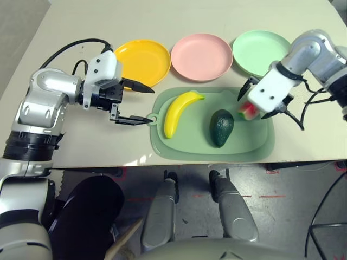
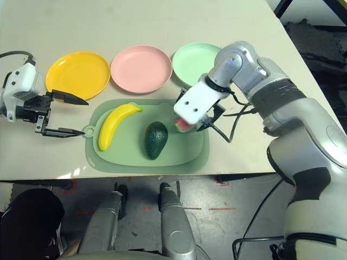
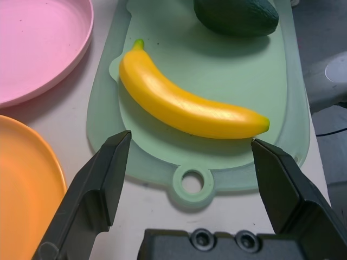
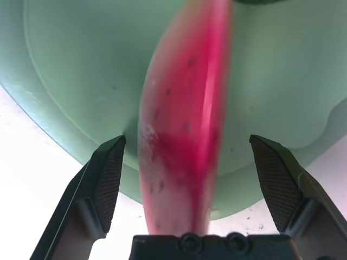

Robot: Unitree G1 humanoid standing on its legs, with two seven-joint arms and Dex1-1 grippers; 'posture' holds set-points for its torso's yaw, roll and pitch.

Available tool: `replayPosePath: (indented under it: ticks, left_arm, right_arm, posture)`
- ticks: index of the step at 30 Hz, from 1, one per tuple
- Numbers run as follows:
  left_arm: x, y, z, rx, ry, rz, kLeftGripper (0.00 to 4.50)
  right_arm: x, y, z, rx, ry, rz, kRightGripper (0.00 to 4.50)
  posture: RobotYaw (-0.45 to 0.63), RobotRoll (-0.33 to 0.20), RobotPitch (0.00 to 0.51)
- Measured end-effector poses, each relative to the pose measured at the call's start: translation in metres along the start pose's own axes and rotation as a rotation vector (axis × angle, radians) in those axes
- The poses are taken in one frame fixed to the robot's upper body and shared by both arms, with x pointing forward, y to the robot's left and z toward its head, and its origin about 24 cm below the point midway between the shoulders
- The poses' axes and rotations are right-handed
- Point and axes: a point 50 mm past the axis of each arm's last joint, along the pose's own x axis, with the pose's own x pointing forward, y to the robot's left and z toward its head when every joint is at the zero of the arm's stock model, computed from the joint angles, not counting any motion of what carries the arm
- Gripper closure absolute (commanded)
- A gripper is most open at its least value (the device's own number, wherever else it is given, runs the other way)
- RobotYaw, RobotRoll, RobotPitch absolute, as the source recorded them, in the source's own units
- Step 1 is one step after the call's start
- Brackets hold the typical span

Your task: Place the fruits into color-matched plates.

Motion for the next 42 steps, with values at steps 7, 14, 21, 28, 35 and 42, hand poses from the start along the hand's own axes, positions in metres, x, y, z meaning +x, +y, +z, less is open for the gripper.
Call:
replayPosePath:
  ticks: [7,14,21,28,35,42]
  left_arm:
    - [0.000,0.000,0.000,0.000,0.000,0.000,0.00]
    - [-0.001,0.000,0.000,-0.002,0.001,0.006,0.00]
    - [-0.002,0.000,-0.001,0.001,0.003,0.007,0.00]
    - [-0.002,0.001,-0.002,-0.001,0.005,0.010,0.00]
    - [-0.003,0.001,-0.004,-0.003,0.011,0.015,0.00]
    - [-0.003,0.002,-0.004,-0.006,0.010,0.029,0.00]
  right_arm:
    - [0.000,0.001,-0.002,0.023,0.002,-0.008,0.30]
    - [0.001,0.004,-0.005,0.056,-0.001,-0.009,2.12]
    - [0.000,0.003,-0.004,0.072,-0.007,-0.024,2.21]
    - [-0.006,-0.002,-0.003,0.088,-0.002,-0.021,2.22]
    - [-0.021,-0.005,-0.002,0.096,0.023,-0.028,2.22]
    - [-0.028,-0.016,-0.001,0.106,0.023,-0.056,2.22]
  posture:
    - [-0.07,0.000,0.335]
    - [-0.07,0.000,0.336]
    - [-0.08,0.000,0.337]
    - [-0.08,0.000,0.335]
    - [-0.08,0.000,0.331]
    - [-0.08,0.000,0.323]
